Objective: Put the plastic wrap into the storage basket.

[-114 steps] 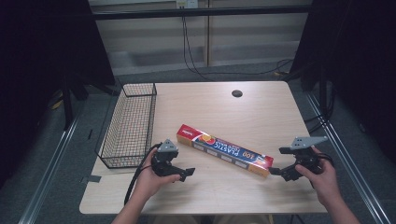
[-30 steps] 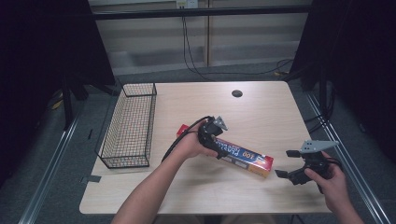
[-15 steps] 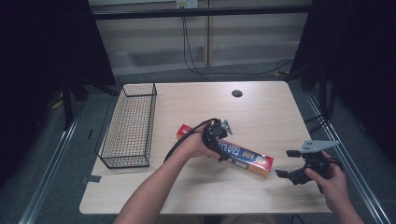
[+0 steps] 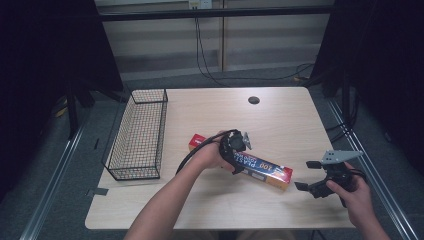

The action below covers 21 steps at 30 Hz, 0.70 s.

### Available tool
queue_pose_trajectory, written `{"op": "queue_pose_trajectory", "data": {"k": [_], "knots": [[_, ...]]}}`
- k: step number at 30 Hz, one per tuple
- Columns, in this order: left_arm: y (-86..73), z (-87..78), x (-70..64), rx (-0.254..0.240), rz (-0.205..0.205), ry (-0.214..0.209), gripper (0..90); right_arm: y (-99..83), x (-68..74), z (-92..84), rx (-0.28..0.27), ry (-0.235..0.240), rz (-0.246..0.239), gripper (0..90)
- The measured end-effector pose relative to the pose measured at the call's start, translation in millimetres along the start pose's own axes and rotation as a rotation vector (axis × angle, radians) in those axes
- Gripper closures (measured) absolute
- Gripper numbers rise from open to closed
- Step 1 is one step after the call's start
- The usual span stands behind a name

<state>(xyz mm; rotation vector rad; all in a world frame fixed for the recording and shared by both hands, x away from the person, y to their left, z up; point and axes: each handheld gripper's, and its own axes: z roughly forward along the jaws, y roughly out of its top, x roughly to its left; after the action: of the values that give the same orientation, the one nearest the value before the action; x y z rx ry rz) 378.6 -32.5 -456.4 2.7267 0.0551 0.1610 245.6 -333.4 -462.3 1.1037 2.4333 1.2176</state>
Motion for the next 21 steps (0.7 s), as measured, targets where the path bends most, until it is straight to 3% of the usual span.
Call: {"op": "queue_pose_trajectory", "data": {"k": [1,2,5,7,9,10,11,14,17,18,19,20,21], "knots": [[0.9,-0.1,-0.2,0.009,-0.001,-0.002,12.4,0.0,0.0,0.1,0.000,0.000,0.000,4.8],[1.9,-0.1,1.6,0.026,0.029,-0.010,13.2,0.1,0.1,0.2,0.001,0.005,-0.001,4.8],[2.4,1.1,2.2,0.028,0.052,-0.021,16.8,0.2,0.4,0.8,0.002,0.004,-0.004,4.9],[4.2,-1.2,7.4,0.056,0.110,-0.039,18.9,0.5,0.2,0.8,0.001,0.006,-0.009,4.9],[3.8,-0.9,6.7,0.051,0.095,-0.050,20.1,0.6,-0.1,1.0,0.000,0.012,-0.009,4.9],[4.5,-1.8,7.7,0.061,0.125,-0.050,22.3,0.5,-0.2,1.0,0.003,0.007,-0.004,4.9],[4.8,-2.4,7.1,0.076,0.127,-0.055,23.5,0.3,-0.6,1.2,0.002,0.009,-0.005,4.9],[6.3,-2.1,4.4,0.080,0.128,-0.036,25.4,0.1,-1.4,1.0,0.000,0.008,-0.004,4.9],[7.1,-5.4,1.8,0.103,0.136,-0.043,31.9,-0.2,-1.8,-0.2,-0.002,0.009,-0.001,4.9],[8.3,-9.3,2.2,0.135,0.108,-0.066,34.3,-0.3,-1.9,-1.0,-0.008,0.006,0.001,4.9],[8.3,-9.3,2.2,0.135,0.108,-0.066,36.4,-0.3,-1.9,-1.0,-0.008,0.006,0.001,4.9],[6.0,-10.6,0.1,0.116,0.058,-0.066,38.7,-0.1,-2.1,-1.3,-0.010,0.006,0.003,4.9],[5.2,-12.5,1.5,0.126,0.043,-0.085,40.1,-0.1,-2.0,-1.3,-0.011,0.007,0.003,5.0]]}}
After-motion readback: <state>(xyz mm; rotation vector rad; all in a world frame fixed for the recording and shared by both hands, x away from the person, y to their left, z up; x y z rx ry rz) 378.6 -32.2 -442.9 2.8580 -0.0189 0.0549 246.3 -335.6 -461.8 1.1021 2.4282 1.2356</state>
